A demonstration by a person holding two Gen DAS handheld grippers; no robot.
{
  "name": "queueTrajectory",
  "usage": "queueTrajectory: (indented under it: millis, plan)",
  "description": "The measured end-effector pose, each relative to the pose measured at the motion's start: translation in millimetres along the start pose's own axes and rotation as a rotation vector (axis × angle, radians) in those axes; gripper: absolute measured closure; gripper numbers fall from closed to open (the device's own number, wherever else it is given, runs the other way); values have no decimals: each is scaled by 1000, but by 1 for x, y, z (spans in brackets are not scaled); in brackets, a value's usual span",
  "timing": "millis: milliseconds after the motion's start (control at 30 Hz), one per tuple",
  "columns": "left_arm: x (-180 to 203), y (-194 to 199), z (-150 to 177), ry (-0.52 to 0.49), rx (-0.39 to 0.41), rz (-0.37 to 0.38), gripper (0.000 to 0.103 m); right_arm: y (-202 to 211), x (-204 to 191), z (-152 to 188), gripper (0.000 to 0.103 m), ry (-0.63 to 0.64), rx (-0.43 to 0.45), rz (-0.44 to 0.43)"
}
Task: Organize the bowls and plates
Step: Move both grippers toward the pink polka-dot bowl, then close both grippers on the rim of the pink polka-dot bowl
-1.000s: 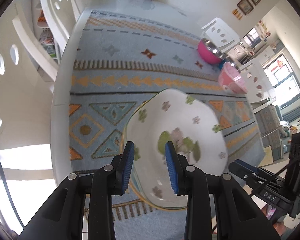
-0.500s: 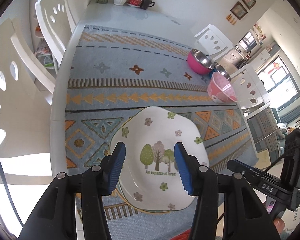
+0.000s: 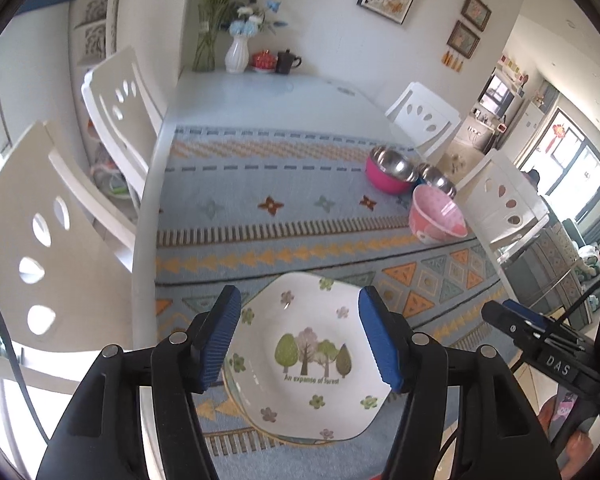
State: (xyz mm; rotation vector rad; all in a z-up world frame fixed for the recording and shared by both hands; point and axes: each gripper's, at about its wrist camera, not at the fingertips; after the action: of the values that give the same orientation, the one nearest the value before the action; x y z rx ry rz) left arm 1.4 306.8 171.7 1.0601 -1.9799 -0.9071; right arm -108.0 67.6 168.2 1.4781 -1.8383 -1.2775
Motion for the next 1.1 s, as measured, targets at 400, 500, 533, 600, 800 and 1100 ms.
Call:
queueTrajectory:
  millis: [400, 500, 533, 600, 800, 1100]
  plan:
    - [49, -21, -33, -46, 19, -10, 44, -25, 78, -45, 50, -164, -48, -24]
    - [70, -40, -49, -46, 5, -13, 44, -35, 109, -62, 50, -194, -72, -18]
    - [78, -46, -54, -48, -3, -7, 44, -38, 119, -66, 50, -203, -76, -20]
    - [97, -65, -66, -56, -23, 1, 44, -48, 141, -80, 50, -214, -94, -12]
    - [140, -135, -101, -6, -115, 51, 45, -85, 193, -120, 50, -234, -169, -17]
    - [171, -234, -125, 103, -220, 121, 53, -146, 230, -170, 50, -174, -241, -41]
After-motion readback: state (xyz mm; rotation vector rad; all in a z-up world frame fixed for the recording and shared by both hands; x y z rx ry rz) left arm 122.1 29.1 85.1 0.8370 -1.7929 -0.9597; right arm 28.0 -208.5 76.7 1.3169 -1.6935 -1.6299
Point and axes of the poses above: each gripper's, at about its wrist camera, not at the fingertips, and y roughly against the way its jaws point, x to its right, z to its underside, and after that the axes turned 8 degrees about -x, right-handed
